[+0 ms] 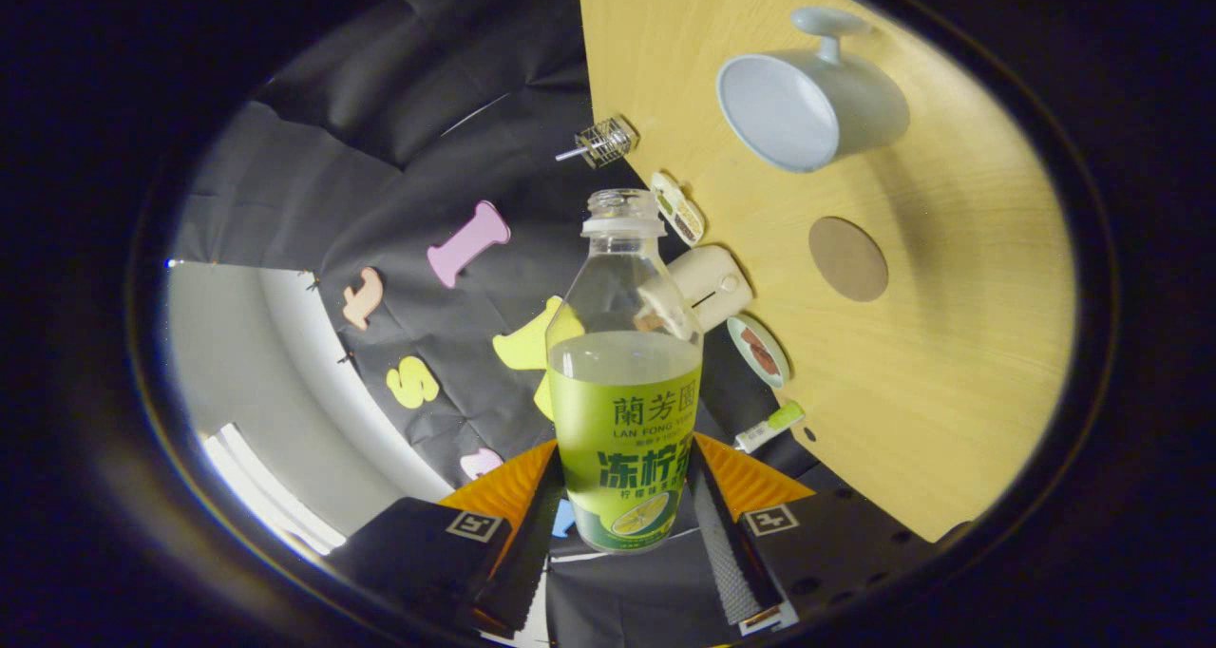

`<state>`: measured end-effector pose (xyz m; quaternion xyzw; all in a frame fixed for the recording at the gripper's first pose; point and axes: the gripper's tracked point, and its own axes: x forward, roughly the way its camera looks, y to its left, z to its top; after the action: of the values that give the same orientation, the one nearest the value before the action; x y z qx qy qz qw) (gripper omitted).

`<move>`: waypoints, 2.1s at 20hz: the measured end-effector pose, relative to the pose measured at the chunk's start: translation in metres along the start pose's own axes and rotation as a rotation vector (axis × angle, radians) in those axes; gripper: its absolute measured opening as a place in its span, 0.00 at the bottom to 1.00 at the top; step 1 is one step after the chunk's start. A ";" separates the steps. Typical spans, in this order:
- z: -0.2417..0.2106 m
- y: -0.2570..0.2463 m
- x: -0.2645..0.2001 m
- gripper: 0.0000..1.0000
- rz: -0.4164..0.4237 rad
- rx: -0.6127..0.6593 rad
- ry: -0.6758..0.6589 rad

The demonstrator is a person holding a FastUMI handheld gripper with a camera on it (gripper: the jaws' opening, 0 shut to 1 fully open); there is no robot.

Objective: Take the bottle from table, then pour the juice into the cup, finally place the bottle on the coaster

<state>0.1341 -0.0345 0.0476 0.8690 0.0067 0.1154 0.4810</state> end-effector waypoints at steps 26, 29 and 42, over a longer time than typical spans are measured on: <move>-0.011 -0.042 -0.032 0.78 -0.382 -1.436 -0.122; -0.015 -0.048 -0.019 0.78 -0.423 -1.602 -0.144; 0.046 -0.101 0.062 0.79 -0.652 -1.993 -0.136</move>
<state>0.2136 -0.0116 -0.0484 0.0407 0.1152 -0.1154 0.9858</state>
